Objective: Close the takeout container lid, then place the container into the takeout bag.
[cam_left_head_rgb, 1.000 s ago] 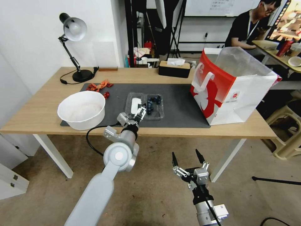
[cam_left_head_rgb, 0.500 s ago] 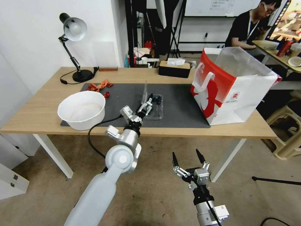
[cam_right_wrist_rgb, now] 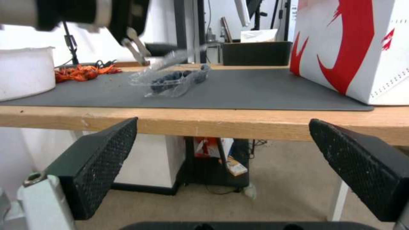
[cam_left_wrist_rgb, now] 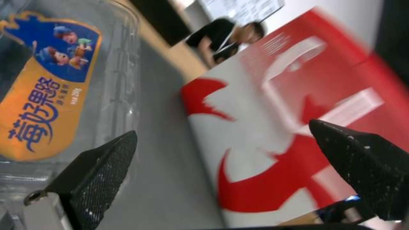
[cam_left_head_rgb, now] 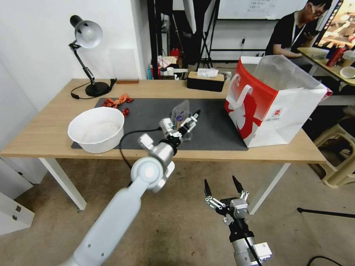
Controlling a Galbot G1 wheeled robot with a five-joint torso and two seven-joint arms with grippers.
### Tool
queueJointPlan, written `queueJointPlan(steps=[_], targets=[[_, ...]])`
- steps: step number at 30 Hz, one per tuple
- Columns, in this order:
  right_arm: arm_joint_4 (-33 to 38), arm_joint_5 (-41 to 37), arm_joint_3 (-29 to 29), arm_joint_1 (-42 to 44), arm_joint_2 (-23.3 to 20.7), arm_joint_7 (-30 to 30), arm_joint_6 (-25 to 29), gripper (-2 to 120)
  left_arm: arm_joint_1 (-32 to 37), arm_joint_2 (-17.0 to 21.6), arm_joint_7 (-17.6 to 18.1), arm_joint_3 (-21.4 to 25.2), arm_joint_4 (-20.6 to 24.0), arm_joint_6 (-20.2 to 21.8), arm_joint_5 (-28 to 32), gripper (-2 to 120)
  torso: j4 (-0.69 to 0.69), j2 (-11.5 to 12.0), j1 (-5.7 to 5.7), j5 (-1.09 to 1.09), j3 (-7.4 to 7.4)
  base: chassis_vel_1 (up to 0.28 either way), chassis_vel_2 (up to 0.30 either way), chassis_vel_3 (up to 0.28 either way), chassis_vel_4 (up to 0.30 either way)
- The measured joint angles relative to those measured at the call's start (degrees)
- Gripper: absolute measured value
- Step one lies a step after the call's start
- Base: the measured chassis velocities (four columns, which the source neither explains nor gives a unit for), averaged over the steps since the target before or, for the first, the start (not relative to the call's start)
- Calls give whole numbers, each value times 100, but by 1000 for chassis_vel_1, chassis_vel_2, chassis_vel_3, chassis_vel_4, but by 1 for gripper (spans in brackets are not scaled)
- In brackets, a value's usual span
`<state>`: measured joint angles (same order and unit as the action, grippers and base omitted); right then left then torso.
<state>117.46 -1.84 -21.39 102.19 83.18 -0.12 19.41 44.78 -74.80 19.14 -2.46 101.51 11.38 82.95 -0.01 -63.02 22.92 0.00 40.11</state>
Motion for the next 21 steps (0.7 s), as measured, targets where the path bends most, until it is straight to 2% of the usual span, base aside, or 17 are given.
queueJointPlan(steps=[3, 6, 8, 10, 12, 13, 14, 15, 16, 17, 18, 20, 21], targets=[[5, -31, -2, 1, 12, -12, 1, 100, -106, -4, 165, -51, -120, 59, -92, 97, 0, 0, 0, 0, 0, 0, 0, 0, 0], [48, -195, 21, -9, 10, -88, -7, 100, -86, 35, 283, -63, -136, 152, -236, 83, 1, 0, 0, 0, 0, 0, 0, 0, 0], [57, -265, 25, -21, 2, -120, -18, 100, -64, 48, 305, -74, -128, 183, -276, 81, 2, 0, 0, 0, 0, 0, 0, 0, 0], [97, -655, 38, -97, -52, -288, -69, 100, 2, 66, 393, -107, -106, 249, -402, 69, 1, -1, 0, 0, 0, 0, 0, 0, 0], [108, -749, 40, -116, -65, -325, -83, 100, 9, 66, 415, -108, -106, 257, -421, 67, 1, -1, 0, 0, 0, 0, 0, 0, 0], [198, -1300, 39, -239, -167, -542, -202, 100, 18, 65, 503, -111, -106, 282, -477, 59, 0, -1, 0, 0, 0, 0, 0, 0, 0], [287, -1743, 27, -366, -263, -681, -336, 100, 18, 66, 551, -111, -106, 293, -502, 56, 0, -1, 0, 0, 0, 0, 0, 0, 0], [287, -1743, 27, -366, -263, -681, -336, 100, 18, 66, 551, -111, -106, 293, -502, 56, 0, -1, 0, 0, 0, 0, 0, 0, 0], [331, -1977, 11, -449, -315, -746, -417, 100, 18, 70, 575, -111, -106, 301, -512, 52, 0, -1, 0, 0, 0, 0, 0, 0, 0], [424, -2574, -46, -676, -468, -892, -618, 100, 18, 78, 620, -110, -106, 303, -525, 46, 2, -1, 0, 0, 0, 0, 0, 0, 0], [424, -2574, -46, -676, -468, -892, -618, 100, 18, 78, 620, -110, -106, 303, -525, 46, 2, -1, 0, 0, 0, 0, 0, 0, 0], [574, -3799, -180, -1203, -827, -1033, -1048, 100, 13, 86, 684, -88, -97, 296, -530, 34, 2, -1, 0, 1, 0, 0, 0, 0, 0], [574, -3799, -180, -1203, -827, -1033, -1048, 100, 13, 86, 684, -88, -97, 296, -530, 34, 2, -1, 0, 1, 0, 0, 0, 0, 0]])
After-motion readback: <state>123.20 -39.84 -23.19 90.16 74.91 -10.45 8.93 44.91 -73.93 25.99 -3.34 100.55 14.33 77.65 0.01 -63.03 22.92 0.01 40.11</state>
